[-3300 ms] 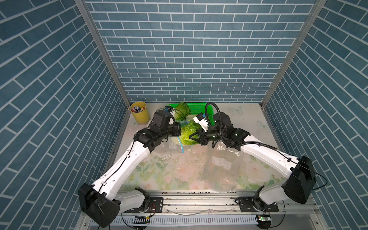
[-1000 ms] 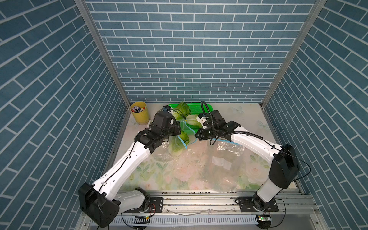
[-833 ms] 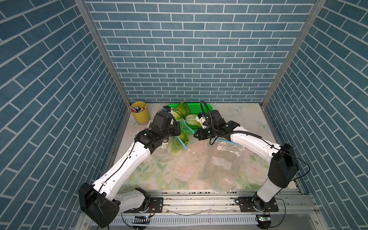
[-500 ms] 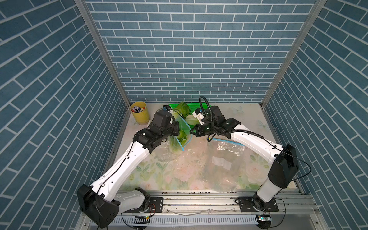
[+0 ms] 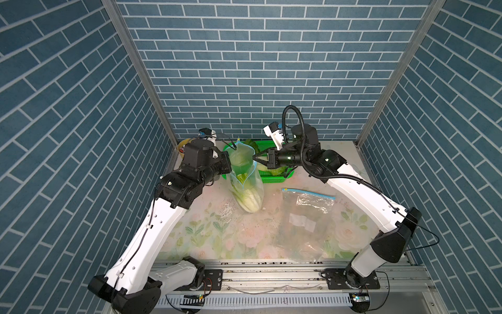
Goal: Put the chinese cabbages into a zipper bag and zip it
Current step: Adjust the zipper food storage bag at the center of the board.
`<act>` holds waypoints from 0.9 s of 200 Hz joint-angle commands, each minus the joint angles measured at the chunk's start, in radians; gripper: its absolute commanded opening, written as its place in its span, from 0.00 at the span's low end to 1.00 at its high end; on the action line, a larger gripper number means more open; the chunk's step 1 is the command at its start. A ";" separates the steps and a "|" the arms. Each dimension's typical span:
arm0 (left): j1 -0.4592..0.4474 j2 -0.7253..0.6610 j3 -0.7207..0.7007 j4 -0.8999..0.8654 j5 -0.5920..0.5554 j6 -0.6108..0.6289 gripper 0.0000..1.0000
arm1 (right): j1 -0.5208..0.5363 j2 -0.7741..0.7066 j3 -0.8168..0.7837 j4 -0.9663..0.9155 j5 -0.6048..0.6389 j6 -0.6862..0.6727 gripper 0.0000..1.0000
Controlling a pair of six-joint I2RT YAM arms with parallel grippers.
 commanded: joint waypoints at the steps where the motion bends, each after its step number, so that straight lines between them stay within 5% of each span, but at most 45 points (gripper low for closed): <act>1: 0.005 0.025 0.028 -0.043 -0.003 0.008 0.00 | 0.013 0.009 0.021 0.012 -0.036 0.025 0.00; 28: 0.014 0.033 0.051 -0.088 -0.063 0.044 0.00 | 0.014 -0.002 0.016 -0.021 0.043 -0.016 0.00; 139: 0.040 -0.053 0.080 -0.296 -0.338 0.183 0.00 | 0.113 0.205 0.116 0.194 -0.098 0.100 0.00; 180: 0.041 -0.019 -0.026 -0.234 -0.269 0.147 0.00 | 0.107 0.213 0.050 0.058 0.094 0.053 0.00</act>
